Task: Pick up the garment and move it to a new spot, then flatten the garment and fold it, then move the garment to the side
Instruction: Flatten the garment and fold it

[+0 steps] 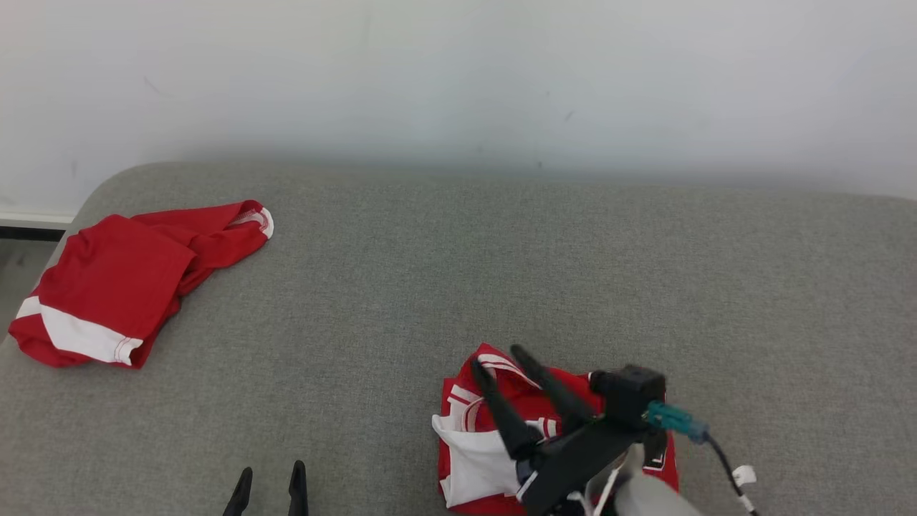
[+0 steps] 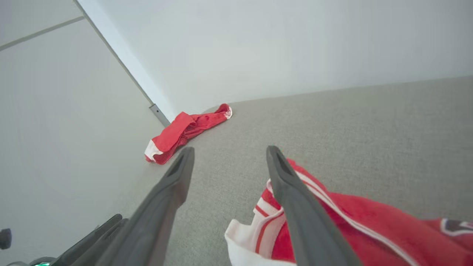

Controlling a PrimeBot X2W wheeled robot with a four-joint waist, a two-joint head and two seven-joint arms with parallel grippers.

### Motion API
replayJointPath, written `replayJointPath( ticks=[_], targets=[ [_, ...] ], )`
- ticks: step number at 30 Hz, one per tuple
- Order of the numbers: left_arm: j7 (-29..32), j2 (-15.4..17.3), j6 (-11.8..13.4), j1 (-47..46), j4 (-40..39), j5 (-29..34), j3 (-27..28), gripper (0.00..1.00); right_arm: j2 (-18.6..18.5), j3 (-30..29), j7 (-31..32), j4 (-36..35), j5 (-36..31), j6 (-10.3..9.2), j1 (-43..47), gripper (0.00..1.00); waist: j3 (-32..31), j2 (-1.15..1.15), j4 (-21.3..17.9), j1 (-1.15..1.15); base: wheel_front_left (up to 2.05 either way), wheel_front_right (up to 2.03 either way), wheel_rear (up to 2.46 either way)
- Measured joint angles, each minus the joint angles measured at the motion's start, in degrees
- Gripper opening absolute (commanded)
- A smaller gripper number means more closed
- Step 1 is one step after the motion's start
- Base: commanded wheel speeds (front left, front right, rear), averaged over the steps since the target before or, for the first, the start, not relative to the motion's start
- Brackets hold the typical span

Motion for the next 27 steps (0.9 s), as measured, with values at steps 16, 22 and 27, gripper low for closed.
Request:
replayJointPath(
  ticks=[16, 22, 27],
  targets=[
    [0.0, 0.0, 0.4, 2.2, -2.0, 1.7, 2.4, 1.00, -8.5, -18.8, -3.1, -14.5, -6.2, -0.01, 12.8, 1.00, -2.2, 0.00, -1.6, 0.00, 0.00, 0.00, 0.00],
    [0.0, 0.0, 0.4, 2.6, -2.8, 2.5, 4.2, 1.00, -6.4, -17.6, -1.2, -16.6, -7.4, 0.00, 19.5, 1.00, -2.1, 0.00, -1.7, 0.00, 0.00, 0.00, 0.00],
    [0.0, 0.0, 0.4, 3.1, -2.8, 2.5, 4.4, 1.00, -4.9, -14.6, -0.3, -15.0, -7.4, 0.00, 19.4, 1.00, -2.1, 0.00, -1.4, 0.00, 0.00, 0.00, 0.00]
  ],
)
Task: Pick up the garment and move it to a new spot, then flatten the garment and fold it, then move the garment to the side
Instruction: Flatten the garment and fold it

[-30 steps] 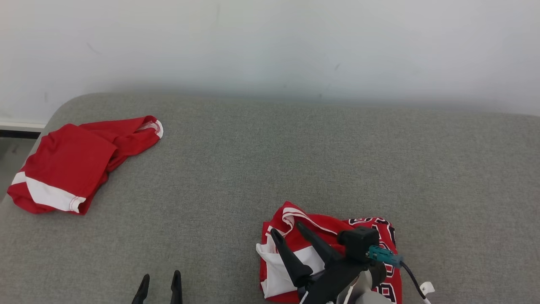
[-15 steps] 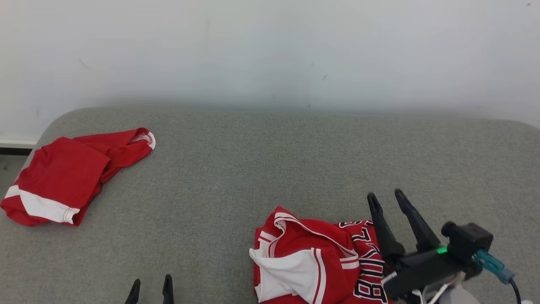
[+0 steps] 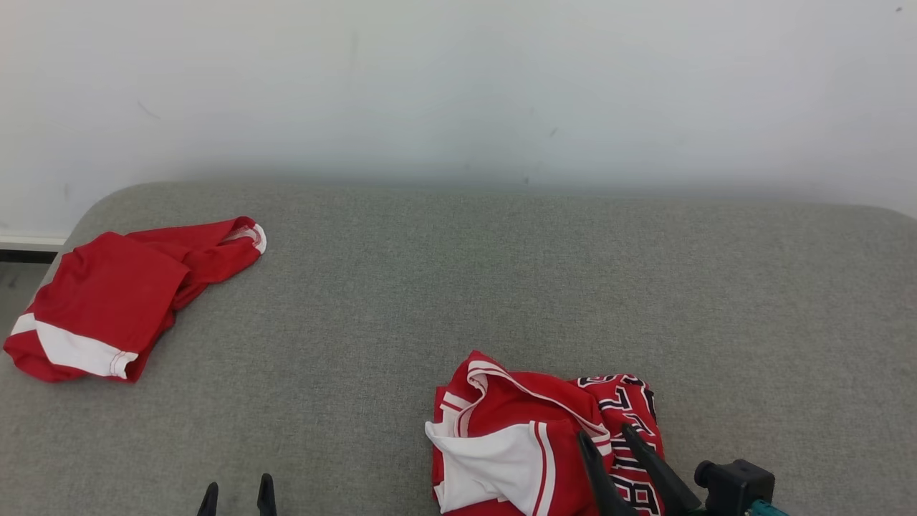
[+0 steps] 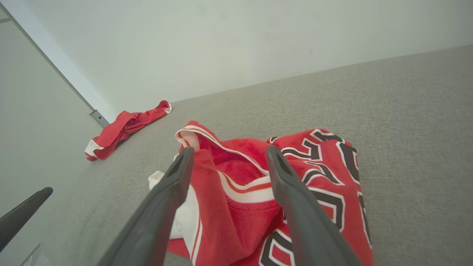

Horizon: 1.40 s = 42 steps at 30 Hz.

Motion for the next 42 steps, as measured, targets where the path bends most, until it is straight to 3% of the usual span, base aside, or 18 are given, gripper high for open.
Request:
replayJointPath(
  ticks=[7, 8, 9, 10, 16, 29, 37, 39, 42],
  targets=[
    [0.0, 0.0, -0.4, -0.1, 0.6, 0.5, -0.7, 1.00, 1.0, 2.2, 0.5, 6.9, -0.9, -0.01, -3.9, 1.00, 0.0, 0.00, 1.4, 0.00, 0.00, 0.00, 0.00],
    [0.0, 0.0, -0.4, -0.1, 0.6, 0.5, -0.9, 1.00, 1.3, 2.7, 0.6, 7.8, -0.5, 0.00, -4.1, 0.70, -0.1, 0.00, 1.7, 0.00, 0.00, 0.00, 0.00],
    [0.0, 0.0, -0.4, -0.1, 0.7, 0.5, -1.0, 1.00, 1.4, 3.3, 0.7, 8.6, -0.2, 0.00, -4.5, 0.30, -0.1, 0.00, 1.9, 0.00, 0.00, 0.00, 0.00],
    [0.0, 0.0, -0.4, -0.1, 0.7, 0.5, -1.2, 1.00, 1.5, 3.8, 0.6, 9.3, 0.0, 0.00, -4.8, 0.00, -0.1, 0.00, 2.1, 0.00, 0.00, 0.00, 0.00],
    [0.0, 0.0, -0.4, -0.1, 0.8, 0.4, -1.1, 1.00, 1.6, 6.7, -1.8, 10.8, 0.9, -0.01, -6.6, 0.00, -0.2, 0.00, 2.5, 0.00, 0.00, 0.00, 0.00],
    [0.0, 0.0, -0.4, -0.7, 1.1, -0.2, -1.8, 1.00, 0.4, 20.0, -4.8, 10.4, 3.5, 0.00, -7.8, 0.00, 0.7, 0.00, 2.7, 0.00, 0.00, 0.00, 0.00],
    [0.0, 0.0, -0.2, -1.8, 1.6, -1.0, -2.4, 1.00, 2.7, 26.3, -6.6, 18.7, 4.0, 0.00, -12.9, 0.00, 1.4, 0.00, 3.0, 0.00, 0.00, 0.00, 0.00],
    [0.0, 0.0, 0.0, -1.9, 1.7, -1.0, -2.5, 1.00, 3.0, 27.3, -6.8, 20.1, 4.7, 0.00, -13.5, 1.00, 1.4, 0.00, 3.1, 0.00, 0.00, 0.00, 0.00],
    [0.0, 0.0, 0.1, -1.9, 1.7, -1.2, -2.5, 1.00, 3.0, 27.9, -7.0, 20.5, 5.4, 0.00, -14.0, 1.00, 1.3, 0.00, 3.1, 0.00, 0.00, 0.00, 0.00]
  ],
)
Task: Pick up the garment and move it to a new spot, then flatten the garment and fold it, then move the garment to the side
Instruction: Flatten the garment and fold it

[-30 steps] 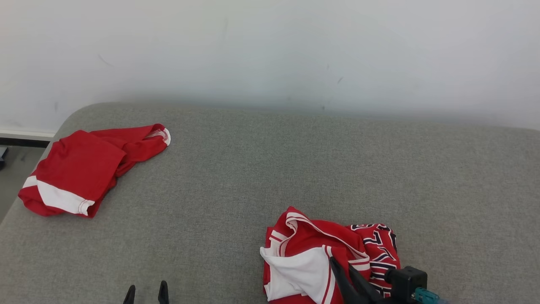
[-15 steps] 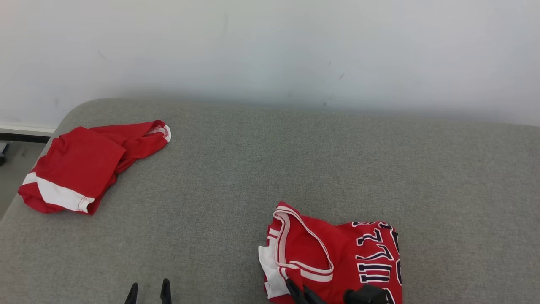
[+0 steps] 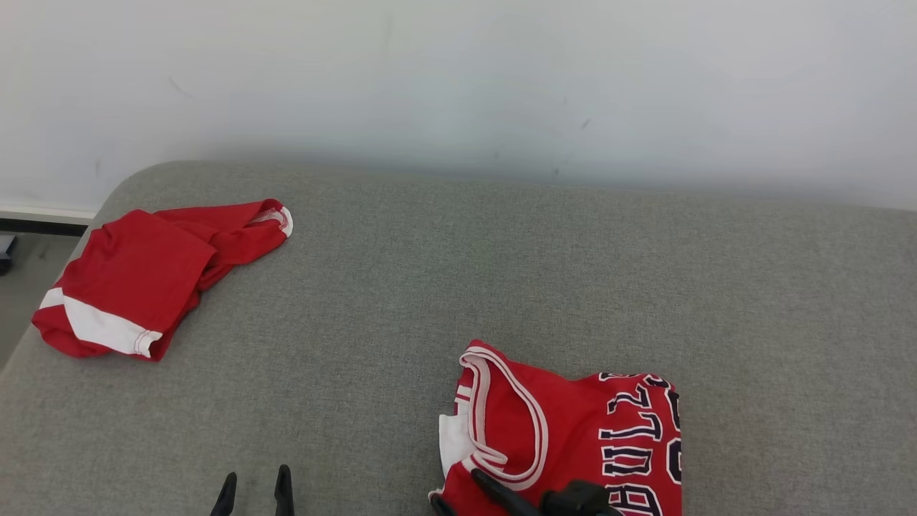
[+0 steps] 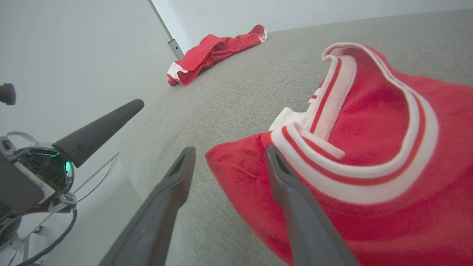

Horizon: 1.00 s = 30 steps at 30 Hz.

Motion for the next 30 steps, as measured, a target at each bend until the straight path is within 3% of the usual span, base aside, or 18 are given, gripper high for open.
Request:
replayJointPath(
  ticks=[5, 12, 18, 27, 28, 29, 30],
  targets=[
    [0.0, 0.0, 0.3, 0.2, -0.2, -0.3, 0.5, 1.00, -1.6, -2.7, -0.3, -4.2, 1.1, -0.01, -0.3, 1.00, -0.3, 0.00, -0.5, 0.00, 0.00, 0.00, 0.00],
    [0.0, 0.0, 0.5, 0.9, -1.2, -0.2, 1.5, 1.00, -4.5, -16.8, -0.5, -15.3, -3.9, -0.01, 3.2, 1.00, -0.7, 0.00, -1.9, 0.00, 0.00, 0.00, 0.00],
    [0.0, 0.0, 0.6, 1.2, -2.3, 0.2, 2.1, 1.00, -4.4, -29.1, -0.5, -19.8, -10.6, 0.00, 7.0, 1.00, -0.9, 0.00, -3.3, 0.00, 0.00, 0.00, 0.00],
    [0.0, 0.0, 0.6, 1.3, -3.1, 0.5, 2.5, 1.00, -1.5, -41.0, -0.5, -22.3, -14.7, 0.00, 13.1, 1.00, -1.1, 0.00, -4.4, 0.00, 0.00, 0.00, 0.00],
    [0.0, 0.0, 0.6, 1.3, -3.2, 0.5, 2.5, 1.00, -1.2, -41.5, -0.5, -22.3, -15.0, 0.00, 13.6, 0.94, -1.1, 0.00, -4.4, 0.00, 0.00, 0.00, 0.00],
    [0.0, 0.0, 0.6, 1.3, -3.2, 0.5, 2.5, 1.00, -1.0, -41.7, -0.5, -22.3, -15.2, 0.00, 14.0, 0.75, -1.1, 0.00, -4.4, 0.00, 0.00, 0.00, 0.00],
    [0.0, 0.0, 0.6, 1.3, -3.4, 0.5, 2.5, 1.00, -0.7, -42.0, -0.5, -22.3, -15.2, 0.00, 14.3, 0.44, -1.1, 0.00, -4.4, 0.00, 0.00, 0.00, 0.00]
  ],
)
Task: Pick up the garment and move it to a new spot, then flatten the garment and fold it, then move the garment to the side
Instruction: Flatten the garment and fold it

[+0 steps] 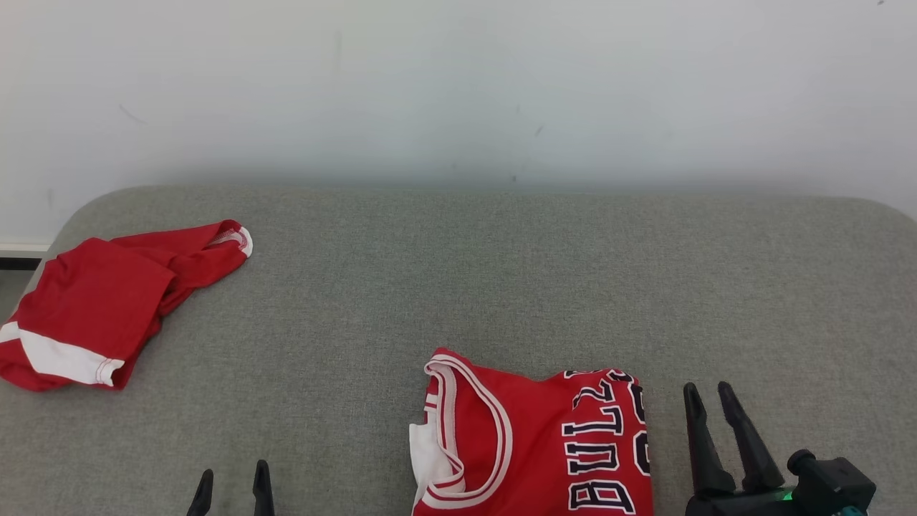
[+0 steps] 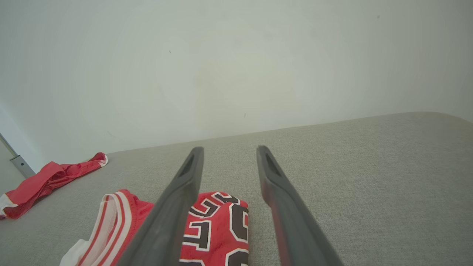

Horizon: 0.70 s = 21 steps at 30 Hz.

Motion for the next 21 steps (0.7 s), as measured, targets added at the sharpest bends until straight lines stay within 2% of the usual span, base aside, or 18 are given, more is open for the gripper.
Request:
replayJointPath(
  ticks=[1, 2, 11, 19, 21],
  targets=[
    [0.0, 0.0, 0.0, 0.0, -0.1, 0.0, 0.0, 1.00, 0.1, -0.1, 0.0, 0.1, -0.1, 0.00, 0.2, 0.20, 0.0, 0.00, 0.0, 0.00, 0.00, 0.00, 0.00],
    [0.0, 0.0, 0.0, 0.0, -0.2, 0.0, 0.0, 1.00, 0.2, -0.1, 0.0, 0.5, -0.2, 0.00, 0.4, 0.00, 0.0, 0.00, 0.0, 0.00, 0.00, 0.00, 0.00],
    [0.0, 0.0, 0.2, 0.6, -0.6, 0.1, 0.0, 1.00, 0.6, -0.4, 0.0, 3.6, -0.4, 0.00, -0.2, 0.00, -0.3, 0.00, 0.8, 0.00, 0.00, 0.00, 0.00],
    [0.0, 0.0, 0.6, 2.0, -2.2, 0.5, 1.2, 1.00, 1.5, -5.9, 0.0, 1.7, -0.8, 0.00, 0.1, 0.00, -1.0, 0.00, 0.3, 0.00, 0.00, 0.00, 0.00],
    [0.0, 0.0, 0.7, 2.1, -2.6, 0.6, 1.5, 1.00, 1.5, -6.1, 0.0, 0.9, -0.9, 0.00, 1.3, 1.00, -1.2, 0.00, -0.2, 0.00, 0.00, 0.00, 0.00]
  ],
)
